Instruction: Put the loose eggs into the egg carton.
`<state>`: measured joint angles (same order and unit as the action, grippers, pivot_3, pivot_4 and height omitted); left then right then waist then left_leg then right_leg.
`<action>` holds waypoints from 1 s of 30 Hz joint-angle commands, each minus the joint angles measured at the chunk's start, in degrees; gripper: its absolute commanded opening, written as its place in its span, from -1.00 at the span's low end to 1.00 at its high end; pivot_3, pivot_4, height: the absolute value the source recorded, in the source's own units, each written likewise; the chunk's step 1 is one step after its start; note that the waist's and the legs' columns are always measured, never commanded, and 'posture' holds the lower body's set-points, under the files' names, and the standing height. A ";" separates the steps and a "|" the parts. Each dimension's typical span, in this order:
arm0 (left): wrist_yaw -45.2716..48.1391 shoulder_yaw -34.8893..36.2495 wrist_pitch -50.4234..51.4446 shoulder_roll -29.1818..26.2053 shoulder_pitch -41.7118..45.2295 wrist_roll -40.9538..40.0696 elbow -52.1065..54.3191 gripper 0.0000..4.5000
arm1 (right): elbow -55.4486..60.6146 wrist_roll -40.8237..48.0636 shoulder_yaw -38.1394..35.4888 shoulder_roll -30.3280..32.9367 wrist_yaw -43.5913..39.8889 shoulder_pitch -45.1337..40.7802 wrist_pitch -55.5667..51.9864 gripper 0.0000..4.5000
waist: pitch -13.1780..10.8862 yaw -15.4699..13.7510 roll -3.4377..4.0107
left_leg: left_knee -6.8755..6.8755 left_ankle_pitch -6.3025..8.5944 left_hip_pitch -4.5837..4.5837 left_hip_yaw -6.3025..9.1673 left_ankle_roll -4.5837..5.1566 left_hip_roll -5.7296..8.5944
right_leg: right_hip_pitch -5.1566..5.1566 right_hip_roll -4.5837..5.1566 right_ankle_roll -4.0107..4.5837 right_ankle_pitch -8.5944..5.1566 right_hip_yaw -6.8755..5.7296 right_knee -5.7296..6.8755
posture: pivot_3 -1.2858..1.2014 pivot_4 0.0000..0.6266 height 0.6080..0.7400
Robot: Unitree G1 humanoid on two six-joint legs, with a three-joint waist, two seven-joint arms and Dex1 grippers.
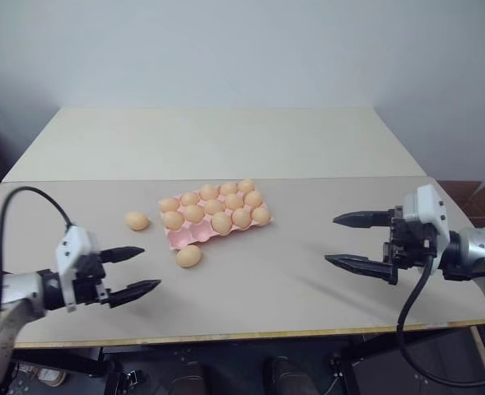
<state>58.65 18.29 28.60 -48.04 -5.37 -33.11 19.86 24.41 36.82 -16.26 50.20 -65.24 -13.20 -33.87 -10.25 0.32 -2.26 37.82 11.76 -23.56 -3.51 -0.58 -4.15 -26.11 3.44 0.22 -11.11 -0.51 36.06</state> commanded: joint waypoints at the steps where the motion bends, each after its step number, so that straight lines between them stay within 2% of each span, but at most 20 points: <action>1: -3.50 -3.68 -0.63 1.42 1.26 2.64 2.32 1.00 | 2.23 1.25 -0.46 0.12 1.48 -0.65 0.88 0.97 | 0.01 -0.01 -0.02 | 0.00 0.00 0.01 0.00 0.00 0.00 | 0.00 -0.01 0.00 0.00 0.00 0.00 | 0.03 -0.52 1.00; 8: -9.46 -10.81 -1.34 4.61 4.42 9.50 -0.90 1.00 | 4.72 2.79 -1.38 0.07 3.88 0.13 0.44 0.97 | 0.03 -0.26 -0.04 | 0.00 0.00 0.01 0.00 0.01 0.03 | 0.00 -0.01 -0.08 0.05 0.05 0.01 | 0.03 -0.52 1.00; 14: -12.23 -13.39 -3.20 8.43 6.85 12.24 -3.84 1.00 | 5.72 3.60 -2.29 0.85 4.89 0.63 0.56 0.97 | 0.04 -0.43 -0.06 | 0.00 0.00 0.02 0.00 0.01 0.06 | 0.02 0.00 -0.09 0.06 0.07 0.00 | 0.03 -0.52 1.00; 22: -19.45 -17.28 -3.06 16.62 9.22 15.51 -4.57 1.00 | 6.13 3.81 -1.89 0.94 5.75 0.29 0.96 0.97 | 0.07 -0.78 -0.10 | 0.03 0.00 0.03 0.01 0.01 0.09 | 0.06 0.00 -0.34 0.22 0.11 0.01 | 0.03 -0.52 1.00; 26: -20.82 -17.60 -2.73 17.94 9.34 15.90 -4.45 1.00 | 6.05 4.01 -1.90 0.97 5.94 0.06 1.03 0.97 | 0.08 -0.87 -0.11 | 0.03 -0.01 0.04 0.02 0.01 0.09 | 0.06 0.00 -0.35 0.22 0.11 0.03 | 0.03 -0.52 1.00; 30: -21.42 -17.31 -2.45 18.08 9.47 15.85 -4.85 0.60 | 6.16 4.03 -1.95 1.10 5.87 0.19 1.03 1.00 | 0.08 -0.86 -0.11 | 0.03 -0.01 0.06 0.02 0.01 0.10 | 0.08 0.00 -0.35 0.22 0.11 0.03 | 0.03 -0.52 1.00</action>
<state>37.41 0.95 26.35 -29.98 3.72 -17.29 13.81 29.06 39.59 -16.49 50.31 -59.48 -12.48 -33.88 -10.17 -0.54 -2.37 37.85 11.75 -23.50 -3.49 -0.56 -4.04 -26.03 3.44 -0.13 -10.89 -0.40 36.09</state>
